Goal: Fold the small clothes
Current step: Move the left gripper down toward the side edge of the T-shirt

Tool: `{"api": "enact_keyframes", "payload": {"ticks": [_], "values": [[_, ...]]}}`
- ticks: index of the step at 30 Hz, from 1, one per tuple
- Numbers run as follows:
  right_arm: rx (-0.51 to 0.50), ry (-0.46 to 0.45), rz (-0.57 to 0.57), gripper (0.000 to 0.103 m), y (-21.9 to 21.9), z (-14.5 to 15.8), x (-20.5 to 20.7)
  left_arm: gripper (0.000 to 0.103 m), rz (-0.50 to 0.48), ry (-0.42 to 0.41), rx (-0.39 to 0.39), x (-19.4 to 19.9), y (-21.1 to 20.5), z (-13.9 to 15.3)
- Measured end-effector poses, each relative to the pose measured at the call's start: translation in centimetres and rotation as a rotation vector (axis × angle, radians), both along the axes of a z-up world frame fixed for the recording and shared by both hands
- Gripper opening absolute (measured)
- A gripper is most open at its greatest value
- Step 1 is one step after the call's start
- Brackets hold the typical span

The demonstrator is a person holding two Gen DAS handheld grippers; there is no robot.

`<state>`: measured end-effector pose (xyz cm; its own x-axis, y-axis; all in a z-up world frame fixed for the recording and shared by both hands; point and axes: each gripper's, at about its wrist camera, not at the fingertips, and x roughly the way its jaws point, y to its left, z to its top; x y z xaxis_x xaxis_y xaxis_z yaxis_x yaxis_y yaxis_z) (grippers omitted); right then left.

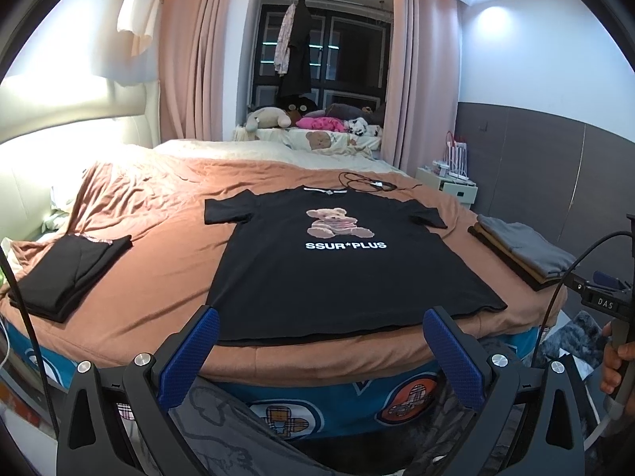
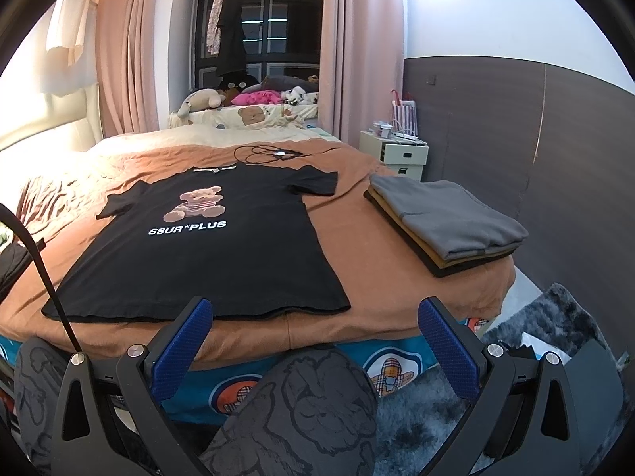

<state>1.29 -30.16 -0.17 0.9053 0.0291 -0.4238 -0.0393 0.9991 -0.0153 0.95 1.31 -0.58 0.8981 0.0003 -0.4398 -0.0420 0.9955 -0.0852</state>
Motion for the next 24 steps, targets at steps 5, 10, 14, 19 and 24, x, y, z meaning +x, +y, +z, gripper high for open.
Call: {"api": "enact_keyframes", "payload": {"ticks": [5, 10, 14, 19, 24], "values": [[0.0, 0.005, 0.013, 0.103, 0.5, 0.2, 1.6, 0.103, 0.013, 0.004, 0.004, 1.2, 1.0, 0.1], [-0.002, 0.001, 0.039, 0.103, 1.5, 0.5, 3.5, 0.103, 0.028, 0.008, -0.006, 2.8, 2.3, 0.3], [-0.007, 0.003, 0.058, 0.103, 2.0, 0.6, 5.5, 0.103, 0.051, 0.014, 0.024, 4.4, 3.0, 0.6], [-0.003, 0.007, 0.079, 0.103, 3.0, 0.8, 7.9, 0.103, 0.063, 0.026, 0.032, 6.3, 4.1, 1.0], [0.0, 0.021, 0.098, 0.103, 3.8, 0.9, 10.4, 0.103, 0.07, 0.027, 0.023, 8.2, 5.2, 1.4]]}}
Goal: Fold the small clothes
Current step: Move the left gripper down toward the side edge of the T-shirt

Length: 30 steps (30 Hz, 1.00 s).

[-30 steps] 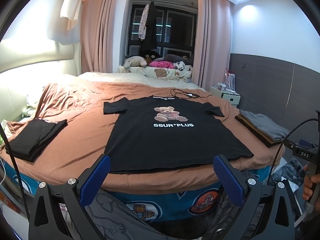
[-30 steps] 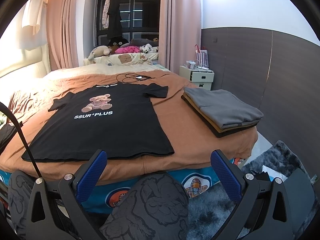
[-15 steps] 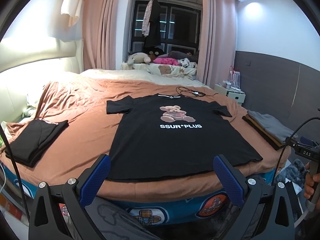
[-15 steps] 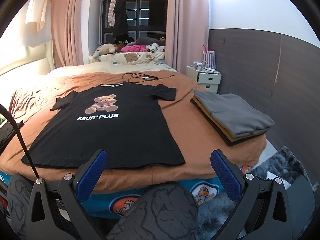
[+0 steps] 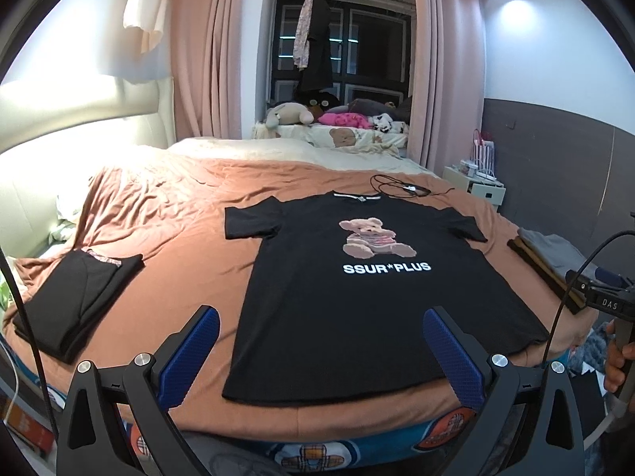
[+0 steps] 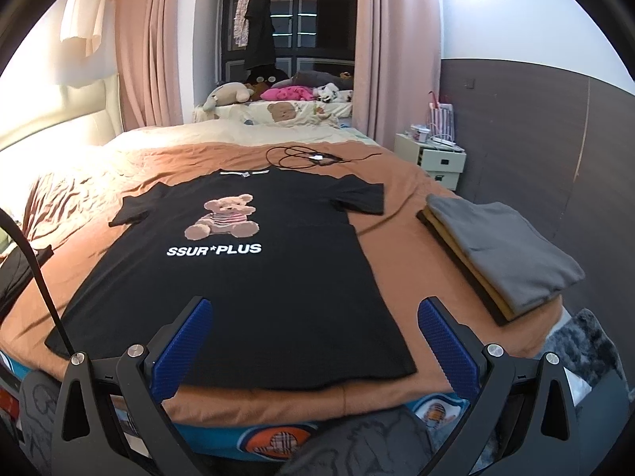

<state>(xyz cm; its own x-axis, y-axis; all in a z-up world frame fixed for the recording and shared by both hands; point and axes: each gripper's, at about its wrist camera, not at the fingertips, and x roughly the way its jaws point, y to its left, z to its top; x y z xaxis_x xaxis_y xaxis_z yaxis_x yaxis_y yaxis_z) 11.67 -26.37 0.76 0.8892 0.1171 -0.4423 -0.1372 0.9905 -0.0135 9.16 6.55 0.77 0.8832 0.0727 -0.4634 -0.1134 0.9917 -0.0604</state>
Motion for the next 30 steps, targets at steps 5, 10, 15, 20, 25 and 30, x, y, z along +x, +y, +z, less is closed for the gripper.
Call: {"api": "enact_keyframes", "payload": {"ticks": [5, 10, 15, 20, 25, 30], "values": [[-0.009, 0.021, 0.016, 0.103, 1.2, 0.3, 2.4, 0.103, 0.017, 0.009, -0.005, 2.0, 1.5, 0.3], [-0.021, 0.043, 0.022, 0.103, 2.2, 0.6, 4.8, 0.103, 0.032, 0.026, -0.005, 4.2, 2.7, 0.5], [-0.023, 0.049, 0.029, 0.103, 3.5, 1.2, 6.6, 0.103, 0.048, 0.052, -0.019, 6.3, 4.2, 0.2], [-0.032, 0.053, 0.072, 0.103, 4.7, 1.6, 8.7, 0.103, 0.056, 0.063, -0.033, 8.4, 5.8, 0.3], [-0.053, 0.069, 0.111, 0.103, 5.7, 1.6, 10.8, 0.103, 0.071, 0.061, -0.049, 10.4, 7.8, 0.8], [-0.046, 0.077, 0.157, 0.103, 6.5, 2.1, 13.1, 0.103, 0.086, 0.067, -0.047, 13.0, 9.5, 1.5]]}}
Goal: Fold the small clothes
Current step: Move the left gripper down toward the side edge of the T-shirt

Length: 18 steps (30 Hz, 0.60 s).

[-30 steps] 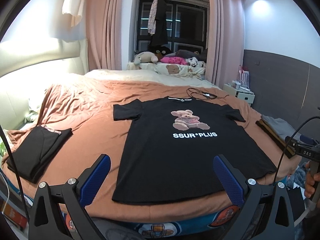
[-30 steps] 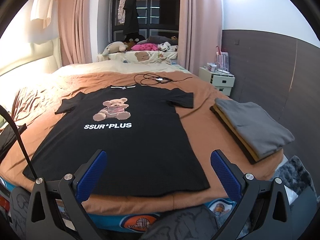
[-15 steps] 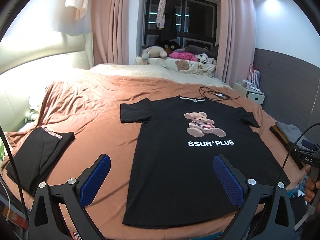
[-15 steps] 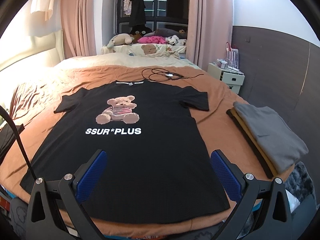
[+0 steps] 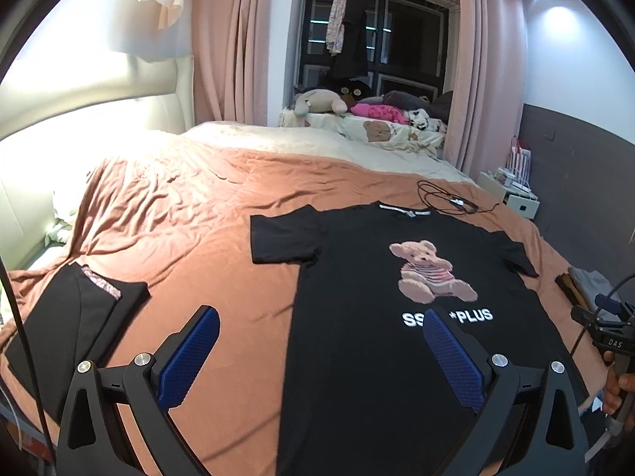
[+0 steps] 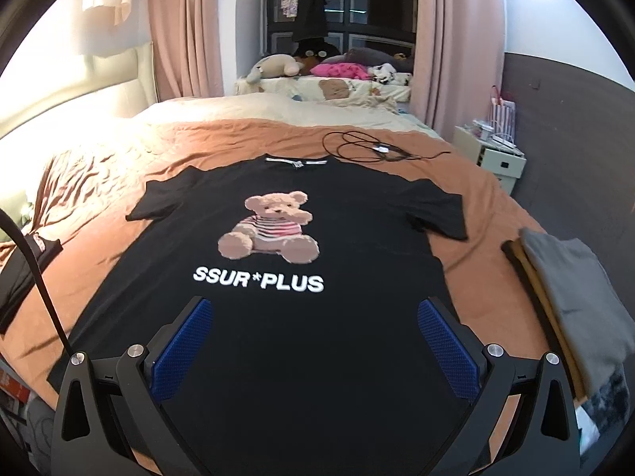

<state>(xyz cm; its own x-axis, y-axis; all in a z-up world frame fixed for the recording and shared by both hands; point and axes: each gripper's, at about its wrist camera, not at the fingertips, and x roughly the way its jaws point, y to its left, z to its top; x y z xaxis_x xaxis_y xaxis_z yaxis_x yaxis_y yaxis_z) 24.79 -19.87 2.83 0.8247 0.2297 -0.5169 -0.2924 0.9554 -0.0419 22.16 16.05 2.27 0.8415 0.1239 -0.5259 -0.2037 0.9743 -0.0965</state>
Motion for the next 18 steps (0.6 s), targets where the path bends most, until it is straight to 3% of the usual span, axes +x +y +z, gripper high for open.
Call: {"api": "enact_keyframes", "payload": {"ticks": [18], "values": [[-0.013, 0.016, 0.082, 0.103, 6.8, -0.1, 10.0, 0.098, 0.062, 0.078, -0.034, 10.6, 7.7, -1.4]]}}
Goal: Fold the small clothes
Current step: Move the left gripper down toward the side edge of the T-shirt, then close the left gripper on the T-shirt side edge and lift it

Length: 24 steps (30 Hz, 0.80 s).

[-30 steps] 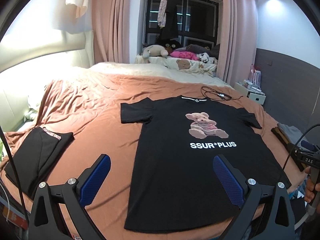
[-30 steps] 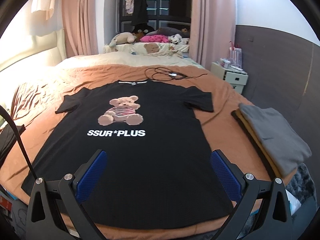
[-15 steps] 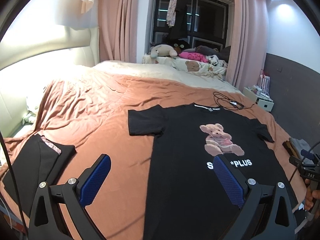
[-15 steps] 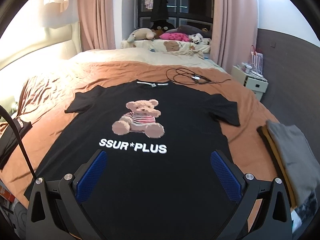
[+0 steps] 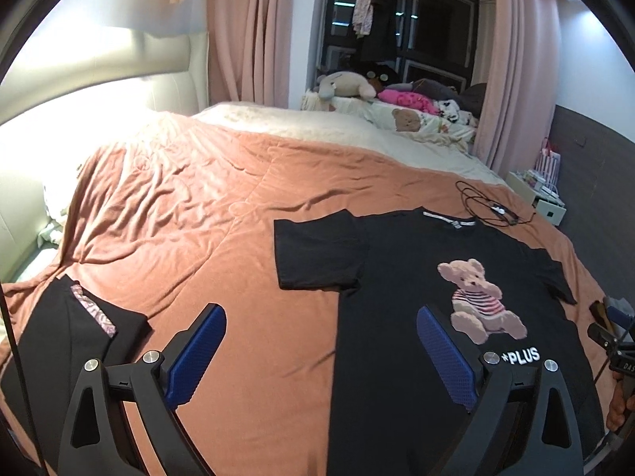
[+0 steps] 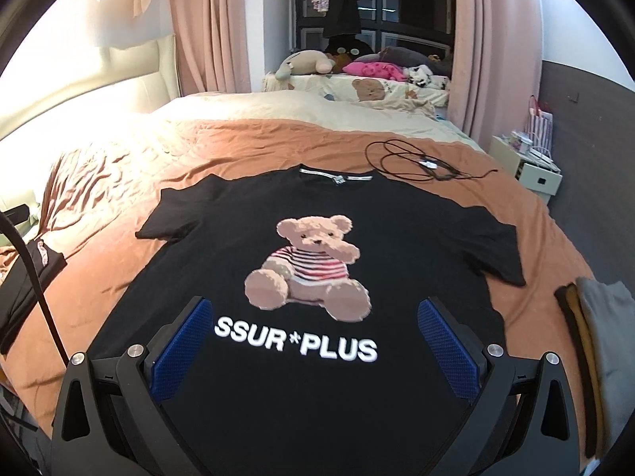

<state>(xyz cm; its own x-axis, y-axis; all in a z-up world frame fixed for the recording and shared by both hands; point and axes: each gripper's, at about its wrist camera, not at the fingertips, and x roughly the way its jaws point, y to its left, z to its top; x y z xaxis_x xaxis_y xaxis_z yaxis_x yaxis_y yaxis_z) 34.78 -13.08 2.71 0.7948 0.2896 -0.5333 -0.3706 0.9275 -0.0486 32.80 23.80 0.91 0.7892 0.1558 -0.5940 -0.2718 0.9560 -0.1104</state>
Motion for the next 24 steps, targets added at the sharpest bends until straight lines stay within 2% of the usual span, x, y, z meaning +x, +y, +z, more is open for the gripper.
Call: {"api": "enact_keyframes", "payload": {"ticks": [11, 20, 22, 24], "values": [[-0.009, 0.057, 0.044, 0.103, 4.9, -1.9, 7.7, 0.087, 0.007, 0.091, -0.051, 7.6, 4.8, -3.0], [0.024, 0.143, 0.079, 0.103, 8.9, -4.3, 14.4, 0.081, 0.002, 0.164, -0.1, 13.8, 7.9, -5.7], [0.033, 0.157, 0.092, 0.097, 9.7, -4.7, 15.5, 0.079, -0.001, 0.178, -0.116, 15.1, 8.6, -6.5], [0.032, 0.17, 0.087, 0.095, 10.4, -5.3, 16.9, 0.072, -0.002, 0.197, -0.135, 16.2, 9.2, -7.3]]}}
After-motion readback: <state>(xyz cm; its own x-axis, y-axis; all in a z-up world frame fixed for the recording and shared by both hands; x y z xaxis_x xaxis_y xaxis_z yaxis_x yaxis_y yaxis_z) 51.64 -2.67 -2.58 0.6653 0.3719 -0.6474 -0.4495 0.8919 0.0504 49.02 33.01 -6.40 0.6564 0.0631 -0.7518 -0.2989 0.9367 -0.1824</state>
